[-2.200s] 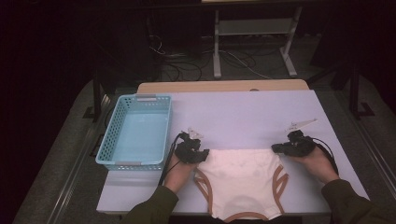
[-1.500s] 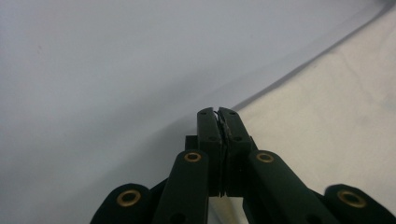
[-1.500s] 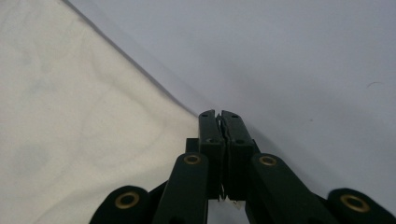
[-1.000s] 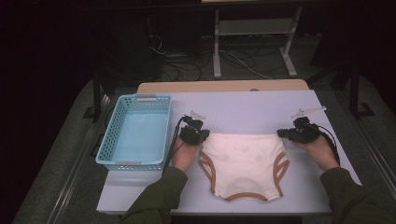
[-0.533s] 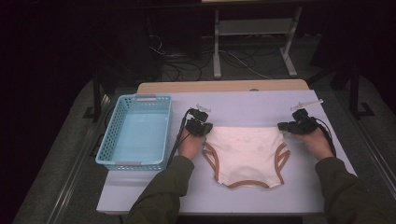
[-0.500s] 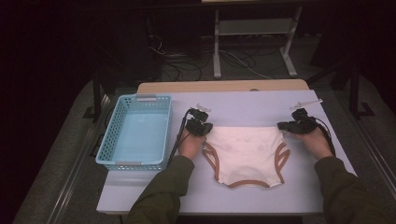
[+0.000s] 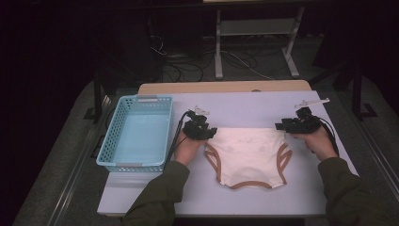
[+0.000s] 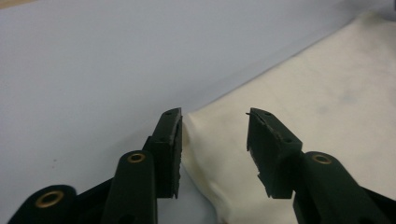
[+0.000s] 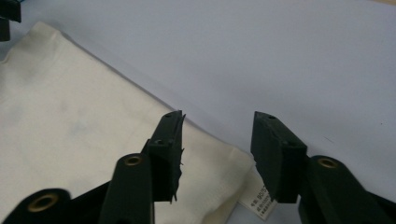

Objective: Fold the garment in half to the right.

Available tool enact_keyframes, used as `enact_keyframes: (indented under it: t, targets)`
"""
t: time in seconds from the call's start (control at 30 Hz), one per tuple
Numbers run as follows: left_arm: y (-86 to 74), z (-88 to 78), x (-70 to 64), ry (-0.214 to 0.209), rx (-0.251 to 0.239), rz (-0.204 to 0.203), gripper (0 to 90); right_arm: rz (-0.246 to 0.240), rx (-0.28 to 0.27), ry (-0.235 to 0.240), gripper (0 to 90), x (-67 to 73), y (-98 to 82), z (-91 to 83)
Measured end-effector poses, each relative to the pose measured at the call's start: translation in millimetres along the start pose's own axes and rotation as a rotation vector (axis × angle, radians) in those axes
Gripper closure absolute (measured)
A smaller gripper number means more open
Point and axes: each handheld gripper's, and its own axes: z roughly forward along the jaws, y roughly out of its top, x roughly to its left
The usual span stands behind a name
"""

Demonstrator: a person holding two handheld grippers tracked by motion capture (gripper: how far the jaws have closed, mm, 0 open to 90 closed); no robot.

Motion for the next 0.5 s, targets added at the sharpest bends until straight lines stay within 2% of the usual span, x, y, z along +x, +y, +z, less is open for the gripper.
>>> enact_keyframes:
  t: [0.2,0.33,0.5]
  targets:
    - [-7.0,-13.9,-7.9,-0.053,-0.003,0.018,41.7,-0.021,0.003,0.019,44.7,11.8,2.8,-2.4]
    - [-12.8,-21.9,-14.2,-0.095,-0.013,0.021,35.3,-0.033,0.006,0.039,37.9,22.5,5.5,-4.3]
    - [-21.2,-30.3,-26.7,-0.136,-0.015,0.061,26.8,-0.054,0.006,0.052,32.8,33.6,6.3,-7.3]
